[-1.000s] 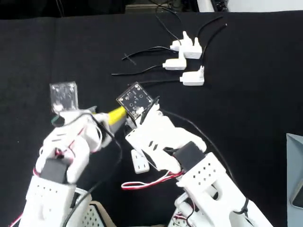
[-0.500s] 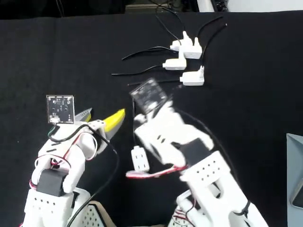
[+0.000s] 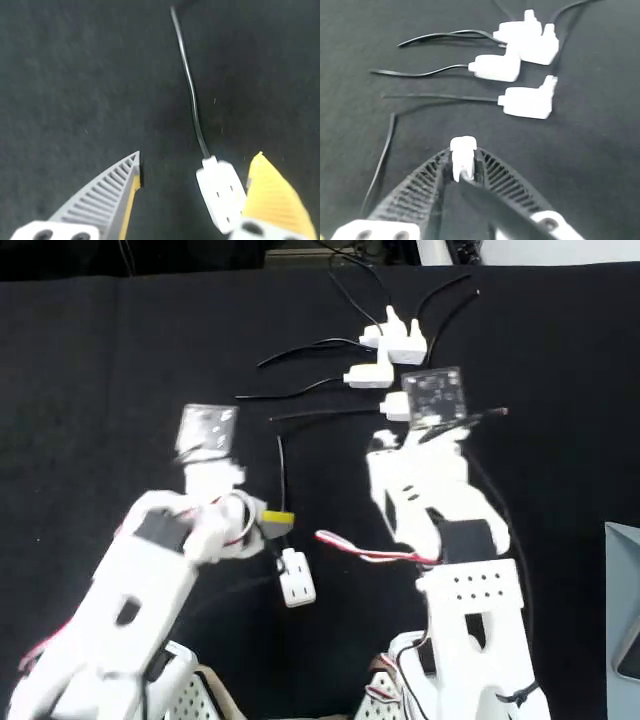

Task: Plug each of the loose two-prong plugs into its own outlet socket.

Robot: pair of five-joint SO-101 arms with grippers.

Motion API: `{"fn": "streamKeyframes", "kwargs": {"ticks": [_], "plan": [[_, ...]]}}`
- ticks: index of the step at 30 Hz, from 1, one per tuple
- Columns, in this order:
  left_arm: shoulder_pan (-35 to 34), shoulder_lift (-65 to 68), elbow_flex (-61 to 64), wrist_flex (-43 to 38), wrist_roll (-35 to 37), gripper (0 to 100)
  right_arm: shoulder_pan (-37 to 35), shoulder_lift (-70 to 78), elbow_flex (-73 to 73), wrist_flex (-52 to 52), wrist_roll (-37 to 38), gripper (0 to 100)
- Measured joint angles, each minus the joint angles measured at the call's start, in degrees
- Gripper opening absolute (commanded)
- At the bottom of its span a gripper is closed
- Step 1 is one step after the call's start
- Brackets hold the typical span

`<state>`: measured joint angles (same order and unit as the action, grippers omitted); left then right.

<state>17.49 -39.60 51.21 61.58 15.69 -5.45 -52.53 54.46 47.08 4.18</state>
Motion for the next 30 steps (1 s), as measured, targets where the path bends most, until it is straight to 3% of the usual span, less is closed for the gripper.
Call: {"fn": "streamKeyframes", "kwargs": {"ticks": [7, 15, 27, 30], "plan": [[2.46, 23.30, -11.16, 2.20, 3.87, 34, 2.73, 0.00, 0.00, 0.00, 0.00, 1.2], [10.73, 25.76, -12.04, 2.55, 6.33, 34, 7.30, 0.00, 0.00, 0.00, 0.00, 1.3], [16.26, 38.33, -12.04, 1.58, 7.03, 33, 9.67, 0.00, 0.00, 0.00, -0.09, 1.3], [17.67, 40.88, -13.71, 1.85, 4.40, 26, 9.67, 0.00, 0.00, 0.00, -0.09, 1.3]]}}
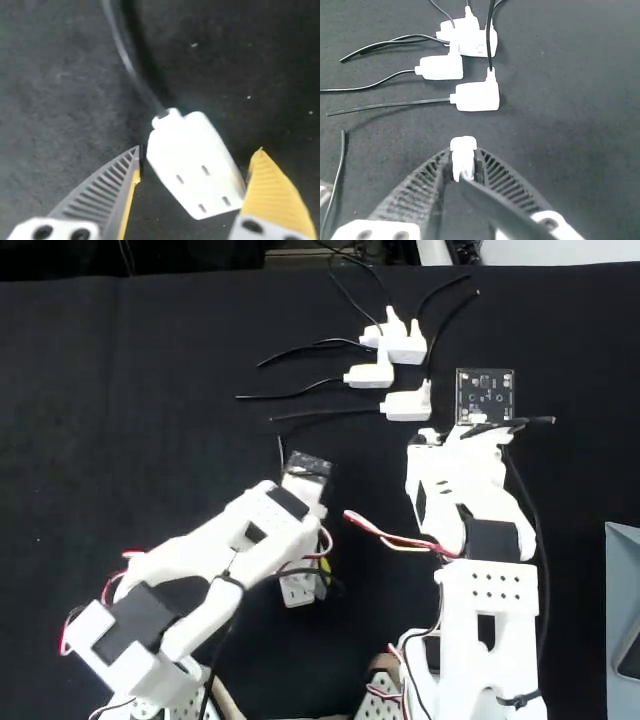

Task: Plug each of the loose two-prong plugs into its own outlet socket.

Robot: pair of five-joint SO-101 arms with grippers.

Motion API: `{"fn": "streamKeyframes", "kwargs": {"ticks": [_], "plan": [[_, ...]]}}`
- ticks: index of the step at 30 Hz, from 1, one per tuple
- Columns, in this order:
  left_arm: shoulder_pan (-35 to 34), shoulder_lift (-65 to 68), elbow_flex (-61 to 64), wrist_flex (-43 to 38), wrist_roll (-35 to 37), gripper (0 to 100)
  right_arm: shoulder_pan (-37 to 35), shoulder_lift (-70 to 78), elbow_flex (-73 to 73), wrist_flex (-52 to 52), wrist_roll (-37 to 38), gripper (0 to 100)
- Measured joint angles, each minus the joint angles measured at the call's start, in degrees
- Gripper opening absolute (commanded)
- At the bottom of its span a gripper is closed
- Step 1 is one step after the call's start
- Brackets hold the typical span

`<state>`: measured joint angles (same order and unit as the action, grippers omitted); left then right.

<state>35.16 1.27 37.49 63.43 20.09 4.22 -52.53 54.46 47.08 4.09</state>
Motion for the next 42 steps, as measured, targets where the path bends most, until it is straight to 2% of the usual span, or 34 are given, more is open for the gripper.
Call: {"fn": "streamKeyframes", "kwargs": {"ticks": [5, 8, 16, 19, 21, 25, 27, 35, 38, 42], "plan": [[-0.09, 0.62, -2.90, -0.44, -5.54, 2, 0.00, 0.00, 0.00, 0.00, 0.00, 1.3], [-2.73, 1.41, -4.48, -0.35, -11.16, 7, 0.00, 0.00, 0.00, 0.00, 0.00, 1.3], [-15.21, 1.49, -7.21, -2.02, -28.13, 8, 0.00, 0.00, 0.00, 0.00, 0.00, 1.3], [-18.20, 1.49, -9.49, -3.25, -36.48, 14, 0.00, 0.00, 0.00, 0.00, 0.00, 1.3], [-18.81, 1.76, -11.25, -3.78, -39.47, 19, 0.00, 0.00, 0.00, 0.00, 0.00, 1.3], [-19.34, 1.93, -12.22, -4.66, -40.35, 30, 0.00, 0.00, 0.00, 0.00, 0.00, 1.3], [-19.34, 1.93, -12.48, -4.57, -40.35, 33, 0.00, 0.00, 0.00, 0.00, 0.00, 1.3], [-26.37, -4.13, -20.04, 7.47, -40.35, 30, -2.29, 0.00, 0.00, 1.32, 0.53, 1.3], [-30.68, -11.25, -20.48, 12.40, -39.47, 25, -5.98, 0.00, 0.00, 2.81, 2.73, 1.4], [-36.75, -22.51, -16.35, 13.80, -36.48, 24, -13.19, 0.00, 1.41, 3.08, 3.25, 1.4]]}}
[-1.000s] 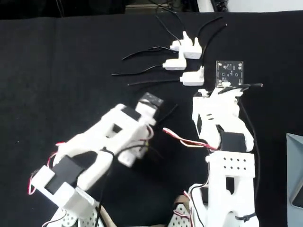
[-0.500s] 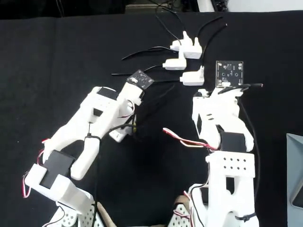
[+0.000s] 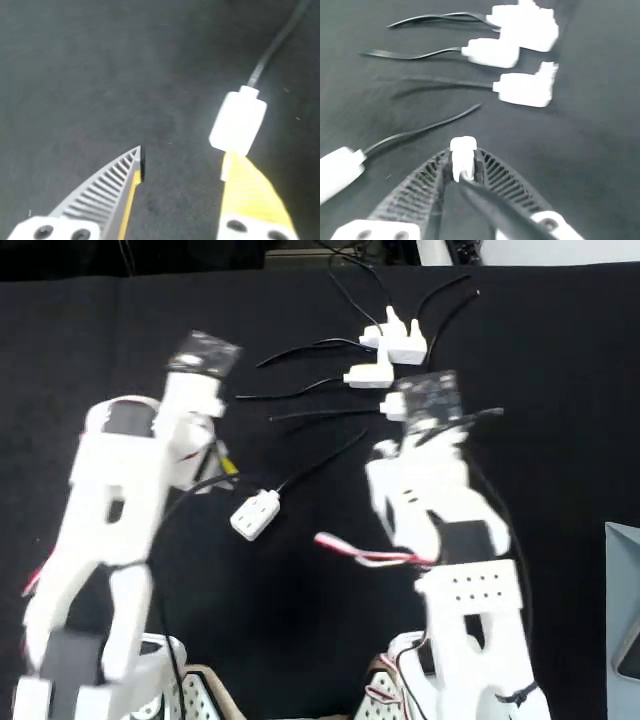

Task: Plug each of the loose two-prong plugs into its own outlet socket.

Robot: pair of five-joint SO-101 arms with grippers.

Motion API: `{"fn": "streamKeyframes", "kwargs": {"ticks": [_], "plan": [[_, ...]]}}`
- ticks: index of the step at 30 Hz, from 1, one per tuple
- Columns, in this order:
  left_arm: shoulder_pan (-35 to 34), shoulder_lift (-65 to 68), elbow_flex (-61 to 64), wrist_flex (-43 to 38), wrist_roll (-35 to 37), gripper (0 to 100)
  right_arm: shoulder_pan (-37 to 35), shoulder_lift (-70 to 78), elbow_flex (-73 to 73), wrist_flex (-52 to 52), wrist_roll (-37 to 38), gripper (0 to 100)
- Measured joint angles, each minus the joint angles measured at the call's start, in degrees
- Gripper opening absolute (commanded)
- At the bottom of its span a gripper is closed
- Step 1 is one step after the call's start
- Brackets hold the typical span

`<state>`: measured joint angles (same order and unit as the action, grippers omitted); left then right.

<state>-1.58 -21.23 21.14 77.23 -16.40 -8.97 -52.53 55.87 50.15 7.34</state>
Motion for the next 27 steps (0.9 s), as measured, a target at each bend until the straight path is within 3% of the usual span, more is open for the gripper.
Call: {"fn": "streamKeyframes", "kwargs": {"ticks": [4, 13, 19, 27], "plan": [[-5.71, -10.11, 11.52, -1.76, 3.43, 28, -7.82, 0.00, 1.93, 0.00, 0.09, 1.4], [-17.76, -22.59, 37.98, -16.44, 5.01, 29, -23.47, 0.26, 6.33, -5.71, 0.70, 1.3], [-22.95, -23.47, 45.10, -23.82, 5.45, 29, -30.59, 10.37, 4.48, -6.68, 2.55, 1.2], [-24.79, -23.47, 46.42, -25.32, 5.45, 29, -33.41, 29.01, -5.71, -7.21, 6.15, 1.2]]}}
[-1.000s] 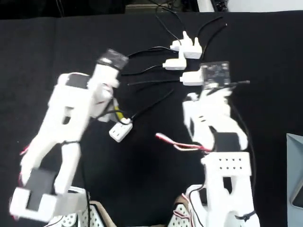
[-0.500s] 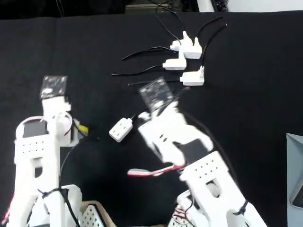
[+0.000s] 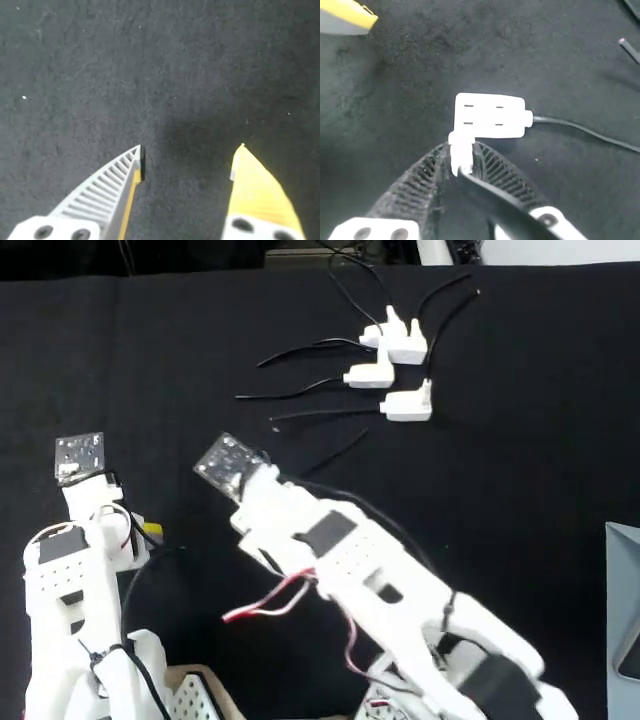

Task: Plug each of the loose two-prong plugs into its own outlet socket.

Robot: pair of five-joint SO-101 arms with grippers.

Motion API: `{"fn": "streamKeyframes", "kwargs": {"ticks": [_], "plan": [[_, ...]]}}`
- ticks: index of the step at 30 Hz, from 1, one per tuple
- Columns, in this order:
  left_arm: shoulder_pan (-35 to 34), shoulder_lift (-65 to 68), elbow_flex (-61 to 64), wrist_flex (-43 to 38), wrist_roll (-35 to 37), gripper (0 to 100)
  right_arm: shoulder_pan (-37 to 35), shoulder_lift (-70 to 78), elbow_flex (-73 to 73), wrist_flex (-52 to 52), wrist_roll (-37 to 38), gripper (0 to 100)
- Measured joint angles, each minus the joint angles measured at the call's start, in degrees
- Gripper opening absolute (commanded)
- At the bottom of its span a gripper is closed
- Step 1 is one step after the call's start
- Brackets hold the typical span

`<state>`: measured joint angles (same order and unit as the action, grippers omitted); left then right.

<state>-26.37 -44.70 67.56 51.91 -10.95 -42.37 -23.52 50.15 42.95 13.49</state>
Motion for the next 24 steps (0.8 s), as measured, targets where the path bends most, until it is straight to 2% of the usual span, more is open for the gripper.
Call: {"fn": "streamKeyframes", "kwargs": {"ticks": [8, 13, 24], "plan": [[0.00, 0.00, 0.00, -0.18, 0.00, 29, 0.00, 4.84, -4.48, -0.53, 0.00, 1.2], [0.00, 0.00, 0.44, -1.05, 0.00, 29, 0.00, 4.92, -4.57, -5.36, 0.00, 1.2], [0.00, 0.00, 2.11, -3.08, 0.00, 29, 0.00, 9.49, -4.57, -6.33, 0.00, 1.2]]}}
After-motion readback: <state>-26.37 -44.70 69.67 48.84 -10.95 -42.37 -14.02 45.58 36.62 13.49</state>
